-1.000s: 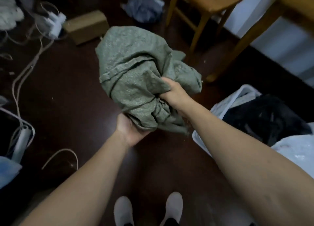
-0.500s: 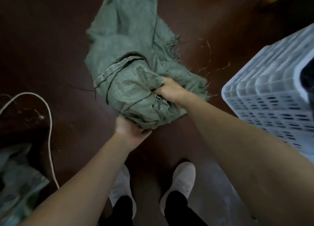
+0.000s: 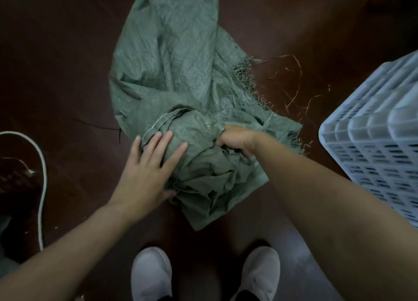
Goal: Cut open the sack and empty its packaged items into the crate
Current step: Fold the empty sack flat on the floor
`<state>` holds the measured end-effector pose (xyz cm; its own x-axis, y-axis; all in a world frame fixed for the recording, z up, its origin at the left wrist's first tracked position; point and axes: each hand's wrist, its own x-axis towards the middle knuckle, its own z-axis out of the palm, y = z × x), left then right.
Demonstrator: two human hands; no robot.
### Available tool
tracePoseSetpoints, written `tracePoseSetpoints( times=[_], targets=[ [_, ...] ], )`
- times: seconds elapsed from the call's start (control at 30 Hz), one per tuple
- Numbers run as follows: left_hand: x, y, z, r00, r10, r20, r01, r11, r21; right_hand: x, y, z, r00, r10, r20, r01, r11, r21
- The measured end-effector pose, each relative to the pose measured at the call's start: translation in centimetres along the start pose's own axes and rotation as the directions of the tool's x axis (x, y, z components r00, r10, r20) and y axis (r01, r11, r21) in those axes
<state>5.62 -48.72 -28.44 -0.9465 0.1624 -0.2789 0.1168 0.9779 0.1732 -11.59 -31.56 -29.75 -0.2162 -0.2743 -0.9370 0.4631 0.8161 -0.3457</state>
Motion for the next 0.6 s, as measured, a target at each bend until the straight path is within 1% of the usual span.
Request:
tracePoseSetpoints(
  times=[0.1,0.17,0.23,0.27,0.33,0.43,0.5,0.57,0.6],
  targets=[
    [2.3,-1.2,1.4,0.990,0.086,0.109,-0.101,0.985,0.140,0.8,0.6,-1.0,1.000,0.027,0.002,-0.027,0.999,0.036],
    [2.8,-1.9,2.6,0.969,0.165,0.187,-0.205,0.953,0.225,1.1,1.7,-1.6,1.000,0.016,0.007,-0.016,0.999,0.051],
    [3.1,-2.1,3.8,0.932,0.209,0.295,-0.291,0.918,0.271,1.4,3.3,-2.0,0.999,-0.031,-0.008,0.031,0.999,-0.011],
    [3.3,-2.0,4.2,0.924,0.219,0.314,-0.309,0.911,0.272,1.5,4.2,-2.1,0.998,-0.053,-0.031,0.051,0.997,-0.053],
    [3.7,-1.4,5.2,0.928,0.228,0.294,-0.311,0.909,0.277,1.9,5.6,-2.1,0.995,-0.072,-0.066,0.068,0.996,-0.059],
    [4.3,-0.8,7.2,0.955,0.227,0.190,-0.276,0.914,0.299,2.7,6.9,-2.0,0.993,-0.068,-0.095,0.073,0.996,0.047],
    [5.3,-0.9,7.6,0.964,0.230,0.135,-0.261,0.916,0.306,2.9,6.8,-2.1,0.994,-0.066,-0.092,0.072,0.995,0.065],
    [6.6,-1.3,7.1,0.962,0.230,0.146,-0.261,0.934,0.245,2.6,6.6,-2.7,0.997,-0.044,-0.070,0.048,0.997,0.053],
    [7.2,-1.5,6.8,0.960,0.248,0.130,-0.271,0.940,0.210,2.3,6.5,-3.2,0.997,-0.040,-0.071,0.045,0.997,0.069]
  ],
)
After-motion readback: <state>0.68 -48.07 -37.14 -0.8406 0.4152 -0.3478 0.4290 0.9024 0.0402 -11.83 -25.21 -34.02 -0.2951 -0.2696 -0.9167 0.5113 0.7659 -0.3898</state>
